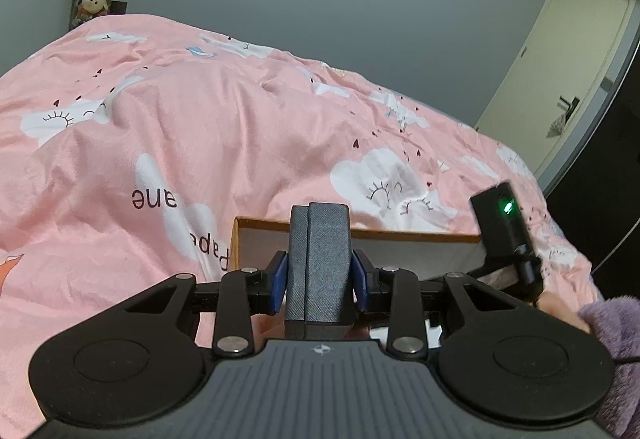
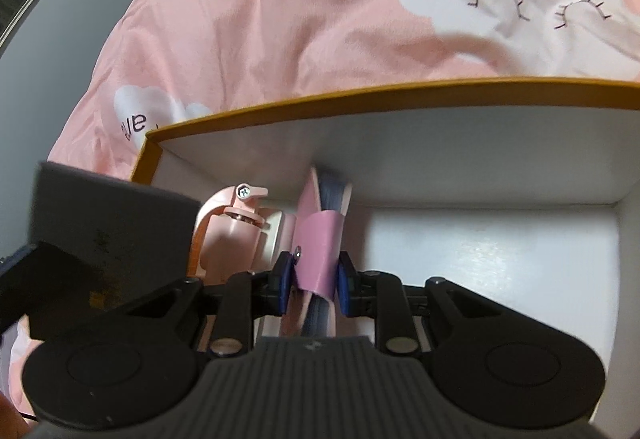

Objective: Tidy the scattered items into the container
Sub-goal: 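Lower the card case into the box and open the right gripper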

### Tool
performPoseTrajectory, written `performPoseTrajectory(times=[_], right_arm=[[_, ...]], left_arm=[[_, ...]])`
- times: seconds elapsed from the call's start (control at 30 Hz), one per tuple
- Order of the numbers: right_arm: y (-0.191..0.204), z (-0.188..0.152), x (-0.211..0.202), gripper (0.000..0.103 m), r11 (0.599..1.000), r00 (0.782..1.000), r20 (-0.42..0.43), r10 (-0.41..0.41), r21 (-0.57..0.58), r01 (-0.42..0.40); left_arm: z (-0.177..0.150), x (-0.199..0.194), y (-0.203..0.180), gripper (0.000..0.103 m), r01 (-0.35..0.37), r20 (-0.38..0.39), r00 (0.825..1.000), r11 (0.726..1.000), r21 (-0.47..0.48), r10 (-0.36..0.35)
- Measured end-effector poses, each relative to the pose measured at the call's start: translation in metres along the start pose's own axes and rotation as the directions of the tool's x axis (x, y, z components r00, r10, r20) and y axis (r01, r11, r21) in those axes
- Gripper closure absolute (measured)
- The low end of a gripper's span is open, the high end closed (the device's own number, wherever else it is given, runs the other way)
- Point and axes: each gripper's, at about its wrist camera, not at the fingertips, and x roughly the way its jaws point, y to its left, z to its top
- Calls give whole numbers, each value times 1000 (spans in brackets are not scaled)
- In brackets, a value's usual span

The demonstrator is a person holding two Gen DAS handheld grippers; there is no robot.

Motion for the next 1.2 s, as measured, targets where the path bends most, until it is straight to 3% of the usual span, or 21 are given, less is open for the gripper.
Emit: performPoseTrajectory(times=[0.3, 0.4, 0.5, 0.67, 0.9, 1.07, 1.2], right_arm=[[-12, -1, 1, 63, 997, 996, -46, -78, -5, 78], [-17, -4, -3, 64, 993, 992, -54, -115, -17, 115], [-25, -6, -3, 72, 996, 993, -76, -92, 5, 93], [-24, -9, 2, 74, 999, 995, -92, -50, 16, 52], [-25, -12, -7, 73, 998, 996, -67, -55, 14, 56], [-17, -20, -33, 70, 978, 982, 18, -189, -87, 190], [-17, -27, -46, 56, 959, 968, 91, -235, -144, 246]], left_arm=[[7, 7, -4, 65, 40, 4, 999, 999, -26, -40], [9, 13, -6, 65, 43, 1, 999, 998, -35, -43], [9, 19, -9, 65, 40, -4, 999, 998, -41, -40], [11, 28, -13, 65, 37, -19, 999, 998, -43, -38], [9, 46, -20, 65, 40, -56, 997, 997, -64, -44], [2, 63, -23, 65, 36, -105, 993, 994, -100, -46], [-4, 78, -24, 65, 44, -143, 987, 987, -156, -66]])
